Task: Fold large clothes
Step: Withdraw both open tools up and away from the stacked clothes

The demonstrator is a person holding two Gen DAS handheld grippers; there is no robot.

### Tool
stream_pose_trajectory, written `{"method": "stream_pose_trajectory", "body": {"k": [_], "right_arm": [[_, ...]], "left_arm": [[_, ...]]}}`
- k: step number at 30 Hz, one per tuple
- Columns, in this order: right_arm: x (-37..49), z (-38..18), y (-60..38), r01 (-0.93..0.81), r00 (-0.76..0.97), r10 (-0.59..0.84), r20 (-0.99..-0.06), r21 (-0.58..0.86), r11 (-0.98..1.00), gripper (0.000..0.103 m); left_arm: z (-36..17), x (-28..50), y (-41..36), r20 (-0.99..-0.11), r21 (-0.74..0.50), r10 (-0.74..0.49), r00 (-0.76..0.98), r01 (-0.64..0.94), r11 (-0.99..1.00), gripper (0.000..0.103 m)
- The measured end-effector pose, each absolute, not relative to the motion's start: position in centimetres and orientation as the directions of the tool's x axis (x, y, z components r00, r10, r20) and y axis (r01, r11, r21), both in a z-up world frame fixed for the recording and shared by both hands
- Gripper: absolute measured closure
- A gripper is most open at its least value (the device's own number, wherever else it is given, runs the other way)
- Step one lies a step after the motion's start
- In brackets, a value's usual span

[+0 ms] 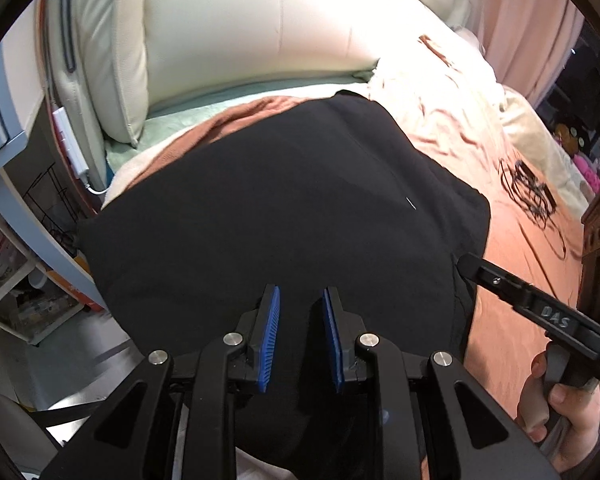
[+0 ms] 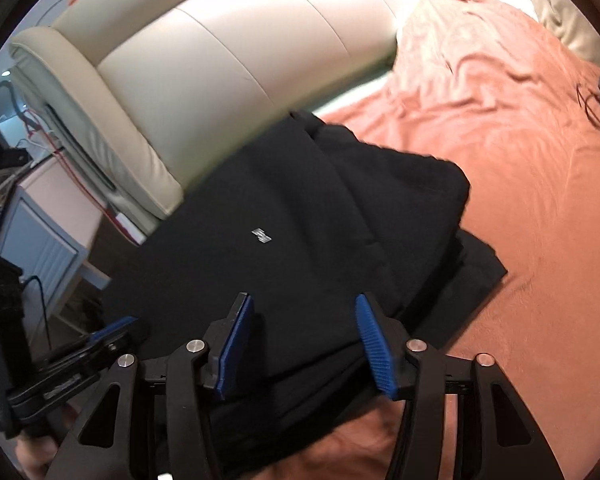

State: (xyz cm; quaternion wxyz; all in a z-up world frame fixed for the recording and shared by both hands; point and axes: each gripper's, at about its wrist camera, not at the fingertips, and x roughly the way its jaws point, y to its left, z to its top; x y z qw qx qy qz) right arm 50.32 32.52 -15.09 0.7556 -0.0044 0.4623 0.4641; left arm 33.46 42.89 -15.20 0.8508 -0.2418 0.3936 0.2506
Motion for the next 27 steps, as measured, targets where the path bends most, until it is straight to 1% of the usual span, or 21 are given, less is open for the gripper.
{"method": "stream_pose_trajectory", "body": {"k": [3,5,8,14,16,19,20,21,22,23,24,26,27], "right_arm": [[50.4,-15.8,31.8,-0.703,0.155,0.657,-0.738,0.385,0.598,0.061],[50.6,-15.9,30.8,-0.685,0.177,0.614,-0.769,0.352,0.638,0.061],[50.8,-14.9,28.7,-0.662,0.177,0.625,-0.760,0.378,0.647,0.061],[48.8,-11.1,24.3,-0.679,0.203,0.641,-0.740,0.365,0.636,0.061],[47.9,-10.0,22.8,-0.680,0.211,0.643,-0.736,0.362,0.638,0.060],[46.5,-8.2,20.0,-0.680,0.242,0.640,-0.729,0.343,0.648,0.053],[45.9,-7.5,18.9,-0.678,0.257,0.638,-0.726,0.335,0.654,0.048],[45.5,-7.1,17.9,-0.675,0.271,0.635,-0.723,0.328,0.661,0.042],[44.9,-6.3,16.5,-0.667,0.294,0.630,-0.719,0.318,0.674,0.039],[44.6,-5.9,15.6,-0.662,0.305,0.630,-0.714,0.316,0.680,0.034],[44.2,-5.4,14.6,-0.657,0.316,0.630,-0.710,0.315,0.685,0.033],[43.2,-4.3,12.6,-0.649,0.342,0.625,-0.702,0.304,0.697,0.032],[42.9,-3.8,11.8,-0.645,0.352,0.619,-0.702,0.298,0.704,0.029]], "left_arm": [[-15.1,33.7,42.6,-0.805,-0.225,0.208,0.556,-0.610,0.760,0.080],[-14.4,33.5,42.2,-0.806,-0.237,0.194,0.559,-0.605,0.760,0.080],[-13.0,32.9,41.2,-0.797,-0.237,0.193,0.573,-0.590,0.772,0.080],[-10.1,31.2,38.0,-0.773,-0.249,0.185,0.607,-0.558,0.792,0.080],[-9.2,30.4,36.6,-0.764,-0.252,0.180,0.619,-0.544,0.801,0.080],[-7.9,29.3,34.7,-0.746,-0.265,0.171,0.644,-0.522,0.811,0.079],[-7.5,28.9,34.0,-0.741,-0.267,0.169,0.650,-0.516,0.814,0.075],[-7.2,28.5,33.4,-0.736,-0.267,0.169,0.655,-0.510,0.818,0.060],[-6.7,28.0,32.4,-0.726,-0.265,0.173,0.666,-0.503,0.823,0.051],[-6.2,27.5,31.8,-0.713,-0.261,0.182,0.677,-0.498,0.827,0.032],[-5.7,27.0,31.0,-0.696,-0.257,0.194,0.692,-0.491,0.833,0.022],[-4.7,26.1,29.4,-0.665,-0.247,0.200,0.720,-0.465,0.850,0.020],[-4.2,25.8,28.6,-0.658,-0.245,0.197,0.726,-0.454,0.857,0.020]]}}
